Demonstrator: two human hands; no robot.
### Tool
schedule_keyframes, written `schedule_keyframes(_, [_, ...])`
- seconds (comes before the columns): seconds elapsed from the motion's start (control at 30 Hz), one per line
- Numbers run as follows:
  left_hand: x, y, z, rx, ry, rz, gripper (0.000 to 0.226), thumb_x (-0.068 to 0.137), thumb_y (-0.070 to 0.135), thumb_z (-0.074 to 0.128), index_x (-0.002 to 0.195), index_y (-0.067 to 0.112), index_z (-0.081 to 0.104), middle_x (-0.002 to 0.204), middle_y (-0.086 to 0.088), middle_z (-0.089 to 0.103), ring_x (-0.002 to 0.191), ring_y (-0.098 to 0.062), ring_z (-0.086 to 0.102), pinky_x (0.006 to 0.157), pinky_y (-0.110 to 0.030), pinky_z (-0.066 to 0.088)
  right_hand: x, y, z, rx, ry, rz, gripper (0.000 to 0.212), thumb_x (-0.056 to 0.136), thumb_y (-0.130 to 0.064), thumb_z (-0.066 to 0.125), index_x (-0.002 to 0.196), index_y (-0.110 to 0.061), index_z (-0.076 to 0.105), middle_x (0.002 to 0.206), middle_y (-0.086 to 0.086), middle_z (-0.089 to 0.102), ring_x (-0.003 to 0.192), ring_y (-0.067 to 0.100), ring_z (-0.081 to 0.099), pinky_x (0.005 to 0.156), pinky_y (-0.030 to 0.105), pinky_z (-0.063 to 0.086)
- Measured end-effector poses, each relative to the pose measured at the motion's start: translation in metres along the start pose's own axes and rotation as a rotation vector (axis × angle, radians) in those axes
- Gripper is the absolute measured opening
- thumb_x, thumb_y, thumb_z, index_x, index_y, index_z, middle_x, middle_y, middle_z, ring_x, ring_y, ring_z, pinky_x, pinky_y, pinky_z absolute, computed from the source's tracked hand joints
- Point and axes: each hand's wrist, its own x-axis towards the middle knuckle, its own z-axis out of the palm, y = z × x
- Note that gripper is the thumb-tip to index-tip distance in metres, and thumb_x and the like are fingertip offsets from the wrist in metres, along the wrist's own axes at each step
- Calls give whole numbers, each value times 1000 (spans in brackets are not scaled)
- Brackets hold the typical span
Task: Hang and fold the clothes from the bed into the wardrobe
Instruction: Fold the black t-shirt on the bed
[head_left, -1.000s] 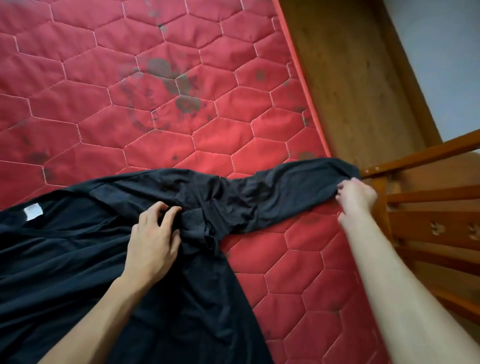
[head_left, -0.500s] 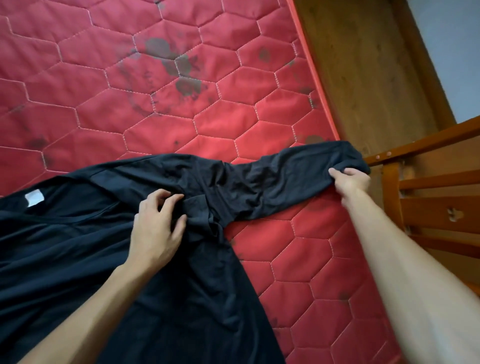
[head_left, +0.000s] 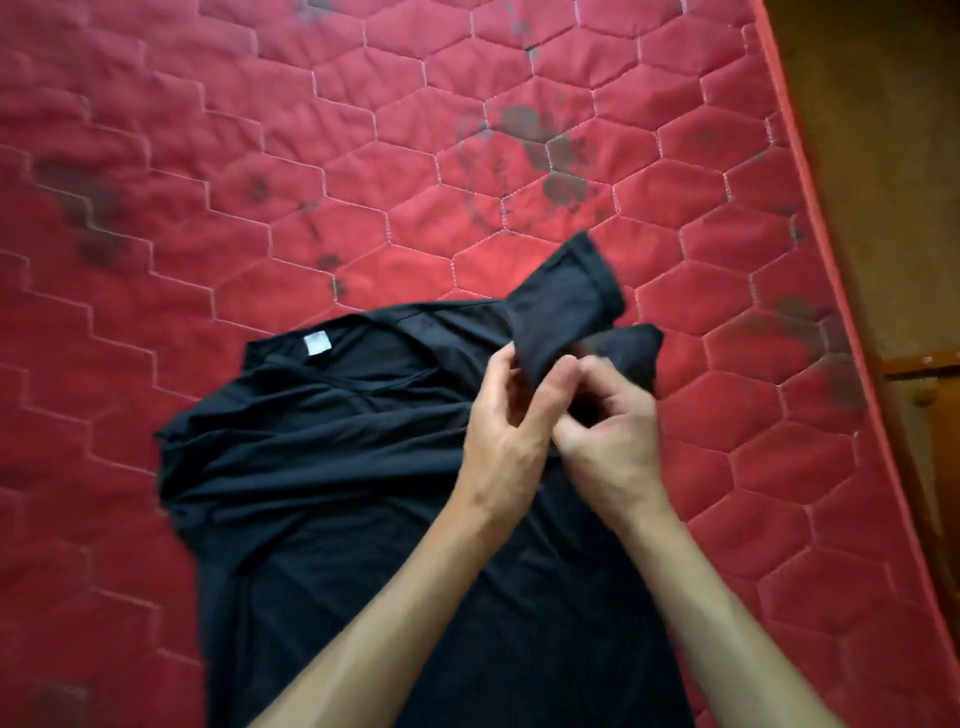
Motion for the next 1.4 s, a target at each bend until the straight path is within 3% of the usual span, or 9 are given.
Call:
schedule_keyframes(0.13, [-6, 6, -60, 9, 376, -24, 14, 86, 17, 75, 91, 10, 65, 86, -6, 70, 82, -20, 67, 86, -41, 54, -37, 3, 73, -129, -196, -150, 44, 72, 9, 69, 109, -15, 75, 113, -14, 67, 101, 13, 63, 90, 18, 49])
schedule_keyframes(0.3, [-20, -3, -180, -233, 551, -90, 15, 97, 9, 57, 96, 14, 71, 98, -4, 75, 96, -22, 69, 89, -36, 52, -72, 8, 134, -365, -503, -312, 38, 69, 6, 56, 84, -24, 73, 137, -15, 60, 117, 12, 51, 98, 26, 38])
schedule_keyframes(0.4, [-31, -16, -249, -209, 615, -217, 26, 97, 2, 48, 84, 19, 62, 80, 3, 71, 76, -13, 66, 70, -31, 51, -91, 30, 144, -450, -630, -196, 37, 72, 2, 55, 89, -26, 73, 139, -11, 59, 128, 12, 49, 103, 35, 39])
schedule_keyframes(0.57, [-64, -66, -314, 135, 666, -471, 27, 100, 1, 40, 115, 9, 61, 102, -14, 68, 77, -14, 65, 67, -28, 50, -126, 67, 111, -710, -695, 86, 44, 76, -2, 58, 112, -24, 68, 149, -2, 49, 136, 17, 43, 112, 42, 36])
schedule_keyframes(0.67, [-85, -86, -323, 288, 723, -476, 13, 97, 10, 51, 99, 12, 64, 91, -8, 71, 78, -22, 67, 72, -36, 53, -140, 76, 87, -761, -569, 112, 48, 72, 2, 61, 115, -19, 67, 148, 3, 50, 130, 25, 49, 108, 43, 41])
schedule_keyframes(0.9, [-167, -121, -296, 1011, 638, -466, 68, 78, 51, 77, 128, 17, 46, 121, -15, 53, 114, -37, 53, 90, -47, 46, -177, 91, 15, -976, -58, 614, 74, 81, -12, 74, 145, -5, 38, 155, 23, 29, 133, 48, 36, 108, 53, 34])
schedule_keyframes(1.07, [-227, -159, -302, 1059, 472, -587, 53, 81, 53, 73, 109, 10, 61, 109, -13, 66, 106, -37, 62, 86, -44, 50, -223, 106, -36, -921, 16, 849, 104, 75, -27, 85, 152, -1, 19, 146, 31, 39, 133, 48, 40, 109, 54, 34])
schedule_keyframes(1.27, [-291, -186, -304, 759, 209, -571, 29, 76, 41, 83, 98, 23, 73, 97, 6, 76, 94, -15, 70, 84, -33, 54, -282, 116, -69, -973, -171, 904, 46, 79, -52, 76, 106, -17, 63, 107, 12, 70, 118, 41, 54, 98, 46, 44])
schedule_keyframes(1.4, [-337, -215, -304, 556, 121, -663, 42, 69, 30, 89, 106, 17, 72, 101, 3, 77, 96, -16, 73, 93, -42, 56, -325, 122, -83, -897, -261, 771, 44, 76, -51, 77, 103, -16, 72, 99, 9, 73, 106, 37, 63, 84, 41, 51])
